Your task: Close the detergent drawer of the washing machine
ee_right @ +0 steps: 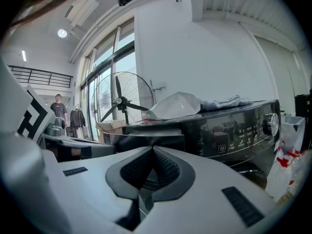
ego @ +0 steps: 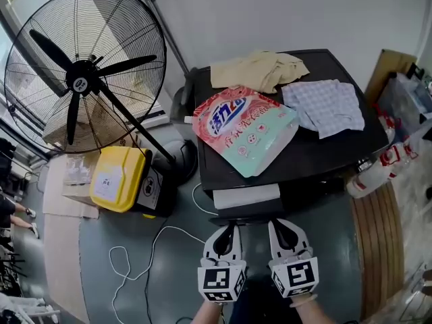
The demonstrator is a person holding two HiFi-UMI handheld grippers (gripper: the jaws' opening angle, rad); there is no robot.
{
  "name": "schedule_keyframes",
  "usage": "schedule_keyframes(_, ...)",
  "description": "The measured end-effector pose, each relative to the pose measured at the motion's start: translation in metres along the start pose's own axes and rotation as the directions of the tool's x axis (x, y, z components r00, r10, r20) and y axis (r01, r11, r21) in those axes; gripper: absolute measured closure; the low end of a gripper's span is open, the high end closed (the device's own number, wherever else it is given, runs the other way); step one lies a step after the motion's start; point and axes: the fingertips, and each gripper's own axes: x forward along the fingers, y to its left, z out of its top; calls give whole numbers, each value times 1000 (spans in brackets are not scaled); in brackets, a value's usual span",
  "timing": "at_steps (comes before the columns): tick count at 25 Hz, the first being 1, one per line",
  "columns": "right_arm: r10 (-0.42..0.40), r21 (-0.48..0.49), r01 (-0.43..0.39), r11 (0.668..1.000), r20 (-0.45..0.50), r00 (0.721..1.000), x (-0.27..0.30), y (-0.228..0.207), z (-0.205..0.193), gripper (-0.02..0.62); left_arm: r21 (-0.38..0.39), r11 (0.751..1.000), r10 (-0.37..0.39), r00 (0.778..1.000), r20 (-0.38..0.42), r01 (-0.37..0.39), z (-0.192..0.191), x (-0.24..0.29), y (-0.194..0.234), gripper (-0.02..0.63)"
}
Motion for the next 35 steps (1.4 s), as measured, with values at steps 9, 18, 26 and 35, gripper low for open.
schedule_keyframes(9, -59, 10, 59, 998, 10, 998, 13, -5, 7, 569, 10, 999, -39, 999, -10, 39, 6, 12, 5, 591)
schedule_keyframes(18, -62, -2, 62, 998, 31, 998, 22, -7, 13, 569, 24, 998, -64, 998, 3, 64, 11, 19, 9, 591)
schedule_keyframes(26, -66, 6, 66, 998, 46, 997, 24, -8, 13, 569, 18, 997, -72, 997, 14, 72, 11, 21, 11, 591)
schedule_keyframes(35, -62, 0, 62, 998, 16, 998, 51, -16, 20, 569, -16, 999, -44, 999, -5, 43, 21, 46, 24, 591)
